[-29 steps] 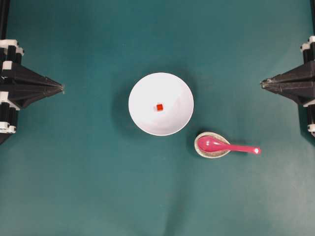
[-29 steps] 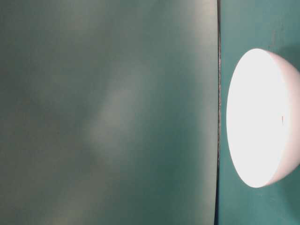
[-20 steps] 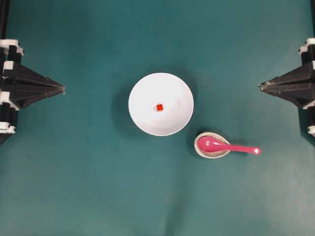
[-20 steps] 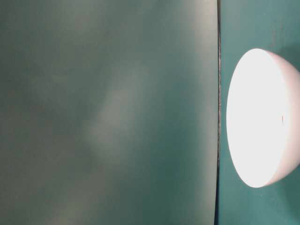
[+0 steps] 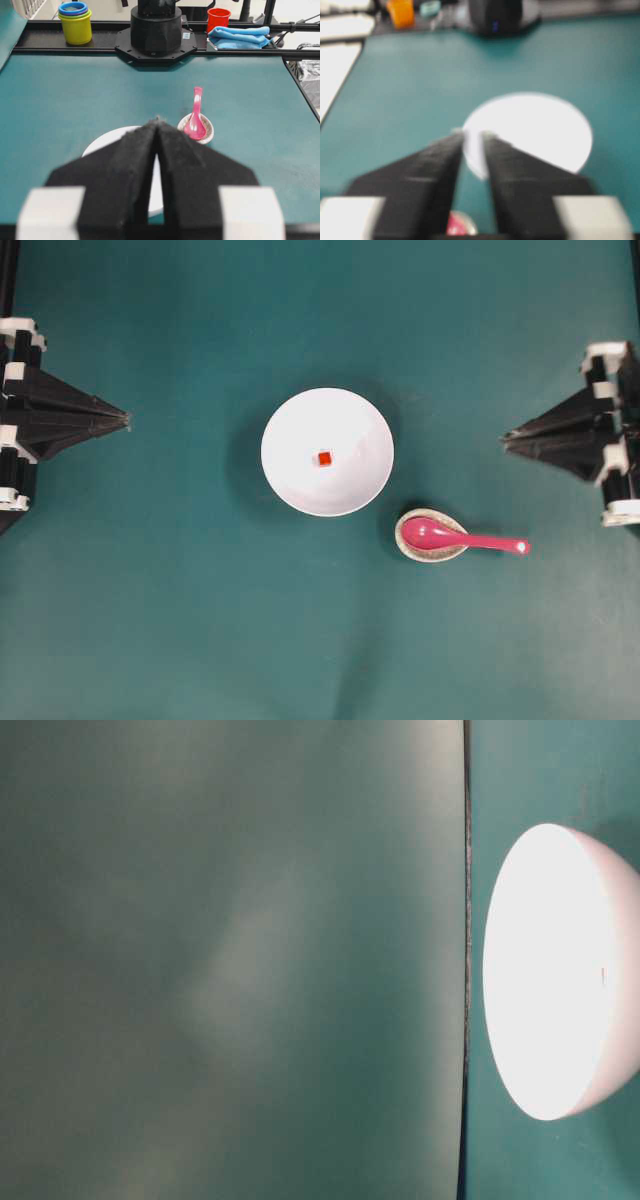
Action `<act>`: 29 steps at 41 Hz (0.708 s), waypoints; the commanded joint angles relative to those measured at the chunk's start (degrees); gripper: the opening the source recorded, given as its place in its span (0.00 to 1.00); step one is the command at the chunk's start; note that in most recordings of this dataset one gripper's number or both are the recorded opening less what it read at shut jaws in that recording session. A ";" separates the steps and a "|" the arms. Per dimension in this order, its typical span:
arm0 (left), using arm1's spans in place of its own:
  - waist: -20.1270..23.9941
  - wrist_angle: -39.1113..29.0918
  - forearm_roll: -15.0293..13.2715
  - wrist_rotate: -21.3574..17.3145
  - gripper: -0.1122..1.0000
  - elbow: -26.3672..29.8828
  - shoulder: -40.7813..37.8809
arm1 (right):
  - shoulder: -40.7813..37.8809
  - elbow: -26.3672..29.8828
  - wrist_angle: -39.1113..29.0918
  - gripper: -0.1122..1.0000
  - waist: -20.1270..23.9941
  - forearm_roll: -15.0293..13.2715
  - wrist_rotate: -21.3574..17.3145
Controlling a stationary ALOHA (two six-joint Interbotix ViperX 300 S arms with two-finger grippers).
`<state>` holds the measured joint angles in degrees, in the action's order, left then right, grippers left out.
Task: Grip the spoon and scoop the red block from the bowl with right arm.
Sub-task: 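Move the right gripper to the pink spoon handle and grasp it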
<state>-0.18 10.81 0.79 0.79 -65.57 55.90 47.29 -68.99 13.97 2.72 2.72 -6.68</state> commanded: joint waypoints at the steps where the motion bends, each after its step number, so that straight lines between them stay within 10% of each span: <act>1: 0.00 0.26 0.18 -0.18 0.10 1.58 -0.26 | -3.08 -0.97 2.46 0.46 1.49 1.14 -1.14; 12: 0.26 0.26 0.18 -0.09 0.10 1.58 -0.53 | -16.00 -9.05 22.41 0.52 14.50 7.47 -4.13; 29: 0.26 0.26 0.09 0.00 0.10 1.49 -1.14 | -46.85 -10.63 51.86 0.52 34.45 32.78 -4.39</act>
<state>-0.09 10.72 0.88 0.70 -65.65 55.28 4.39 -81.30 62.58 34.19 31.38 -10.81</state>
